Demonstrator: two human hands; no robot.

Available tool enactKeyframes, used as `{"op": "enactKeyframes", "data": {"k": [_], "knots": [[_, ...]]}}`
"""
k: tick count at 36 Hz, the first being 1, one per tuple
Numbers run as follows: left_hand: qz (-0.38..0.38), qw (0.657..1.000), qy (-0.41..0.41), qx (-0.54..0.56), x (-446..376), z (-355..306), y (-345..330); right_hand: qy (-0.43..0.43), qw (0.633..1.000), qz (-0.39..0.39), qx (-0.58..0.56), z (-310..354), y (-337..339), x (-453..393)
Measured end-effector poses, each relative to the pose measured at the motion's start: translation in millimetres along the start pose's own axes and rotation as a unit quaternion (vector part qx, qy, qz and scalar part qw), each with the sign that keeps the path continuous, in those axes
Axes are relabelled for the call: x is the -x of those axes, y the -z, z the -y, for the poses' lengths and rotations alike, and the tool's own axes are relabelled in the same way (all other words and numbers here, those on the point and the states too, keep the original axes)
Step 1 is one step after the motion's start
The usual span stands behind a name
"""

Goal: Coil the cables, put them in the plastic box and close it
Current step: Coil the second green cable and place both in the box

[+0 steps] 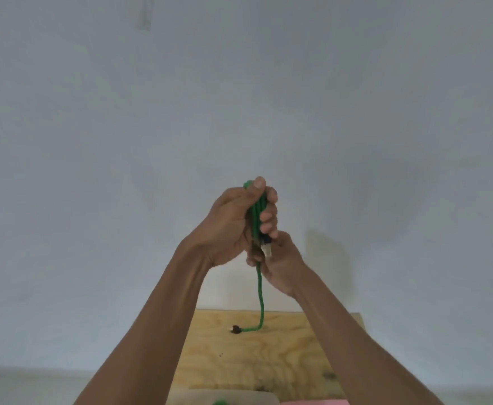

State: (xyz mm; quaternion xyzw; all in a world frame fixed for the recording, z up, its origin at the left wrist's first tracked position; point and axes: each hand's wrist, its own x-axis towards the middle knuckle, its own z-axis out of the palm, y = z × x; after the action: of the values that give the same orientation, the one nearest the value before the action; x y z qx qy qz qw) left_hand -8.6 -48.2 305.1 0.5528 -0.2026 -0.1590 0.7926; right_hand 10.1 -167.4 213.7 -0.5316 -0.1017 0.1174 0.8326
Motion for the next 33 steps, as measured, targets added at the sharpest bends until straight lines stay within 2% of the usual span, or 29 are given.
{"op": "enactKeyframes", "data": {"k": [3, 8, 17, 19, 24, 28, 30, 33], "knots": [[-0.036, 0.999, -0.02, -0.019, -6, -2, 12, 0.037, 0.999, 0.005, 0.035, -12, -10, 7], [-0.074, 0.991, -0.055, -0.094, -11, 3, 26, 0.064, 0.994, -0.053, 0.075, -16, -23, 15], [-0.108, 0.978, -0.084, -0.158, -9, 4, 46, 0.005, 0.988, -0.137, 0.075, -16, -31, 25], [-0.121, 0.974, -0.087, -0.172, -7, 4, 50, 0.014, 0.982, -0.154, 0.109, -14, -33, 28], [-0.155, 0.945, -0.08, -0.278, 0, 4, 56, 0.095, 0.939, -0.151, 0.295, 1, -38, 34], [-0.125, 0.925, -0.072, -0.353, 8, 6, 57, 0.162, 0.863, -0.091, 0.47, 30, -37, 31], [-0.096, 0.915, -0.061, -0.388, 11, 7, 55, 0.193, 0.833, -0.077, 0.513, 44, -35, 25], [-0.087, 0.931, -0.017, -0.353, 17, 9, 54, 0.215, 0.809, -0.069, 0.542, 65, -32, 21]]}}
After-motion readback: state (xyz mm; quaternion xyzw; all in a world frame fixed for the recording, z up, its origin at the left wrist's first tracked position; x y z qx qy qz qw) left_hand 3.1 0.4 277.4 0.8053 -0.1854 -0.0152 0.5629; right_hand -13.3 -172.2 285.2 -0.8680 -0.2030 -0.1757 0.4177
